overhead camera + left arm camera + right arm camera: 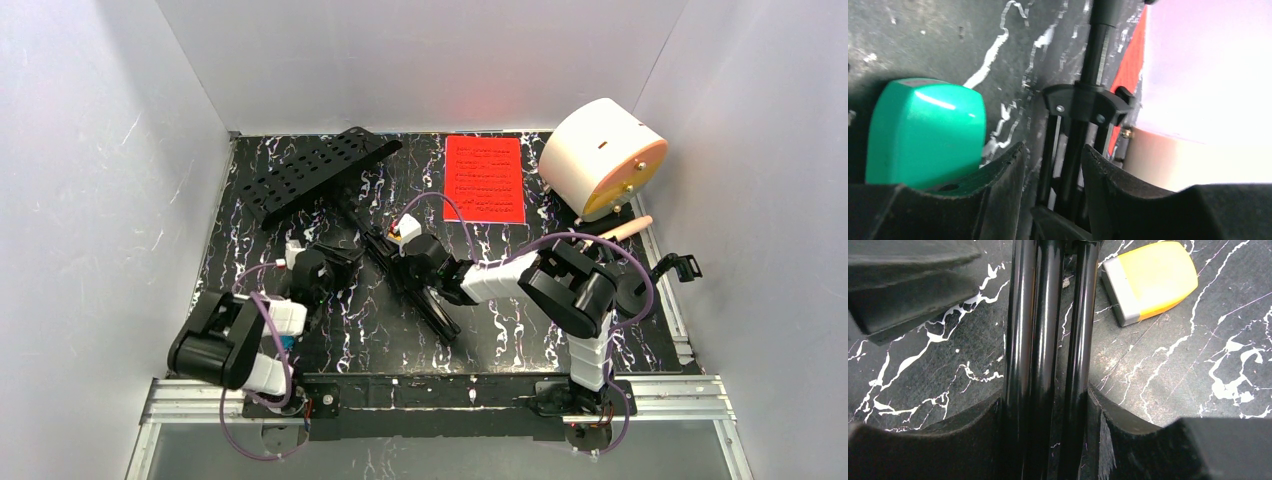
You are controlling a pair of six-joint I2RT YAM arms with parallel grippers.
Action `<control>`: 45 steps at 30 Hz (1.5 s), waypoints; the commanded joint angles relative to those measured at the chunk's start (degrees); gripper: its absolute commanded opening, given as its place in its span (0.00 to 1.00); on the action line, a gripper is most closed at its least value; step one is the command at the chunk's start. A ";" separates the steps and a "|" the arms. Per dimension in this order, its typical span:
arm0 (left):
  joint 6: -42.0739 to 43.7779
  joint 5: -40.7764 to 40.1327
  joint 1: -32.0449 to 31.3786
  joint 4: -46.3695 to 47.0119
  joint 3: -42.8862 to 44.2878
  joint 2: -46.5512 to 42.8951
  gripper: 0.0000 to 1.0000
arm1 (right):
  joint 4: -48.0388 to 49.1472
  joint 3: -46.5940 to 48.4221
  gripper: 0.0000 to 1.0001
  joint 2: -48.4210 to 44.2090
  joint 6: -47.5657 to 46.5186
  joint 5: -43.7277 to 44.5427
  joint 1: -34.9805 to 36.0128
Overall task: Pack up the instrument practice props
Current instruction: Place the music stand at the center of the board.
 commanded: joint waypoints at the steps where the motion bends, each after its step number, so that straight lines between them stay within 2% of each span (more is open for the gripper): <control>1: 0.72 1.73 -0.22 -4.37 -1.46 -9.37 0.44 | 9.21 0.01 0.01 -3.37 1.10 -4.41 0.20; 4: 4.03 3.03 -0.12 -12.76 -1.04 -17.57 0.45 | 8.52 -0.94 0.01 -4.24 1.95 -5.72 0.35; 7: 9.85 2.61 -0.16 -25.42 1.00 -27.99 0.46 | 7.58 -1.81 0.01 -5.23 2.71 -7.48 0.36; 11: 19.49 -2.98 0.02 -43.60 5.97 -42.87 0.48 | 7.07 -3.54 0.02 -6.33 4.67 -8.01 0.71; 14: 26.22 -6.62 0.07 -54.48 10.93 -50.02 0.49 | 6.32 -4.20 0.07 -6.66 5.92 -8.09 0.95; 18: 33.32 -9.67 0.11 -63.68 16.18 -56.06 0.50 | 6.21 -5.01 0.15 -6.91 8.22 -9.43 1.38; 29: 46.47 -19.91 0.08 -79.55 29.25 -65.63 0.62 | 3.89 -6.85 0.38 -9.28 9.20 -13.19 3.91; 35: 53.20 -26.40 0.09 -83.17 32.15 -71.20 0.89 | 2.46 -8.01 0.49 -11.13 7.84 -13.10 3.89; 37: 55.71 -27.77 0.15 -83.69 32.79 -72.92 0.94 | 2.10 -8.20 0.53 -12.19 7.19 -12.36 3.95; 41: 59.89 -29.96 0.14 -83.37 33.77 -75.52 0.98 | -0.84 -7.66 0.76 -14.65 5.14 -10.20 3.89; 45: 63.51 -30.14 0.11 -82.79 35.21 -76.34 0.99 | -3.57 -7.20 0.86 -18.21 2.18 -5.73 3.50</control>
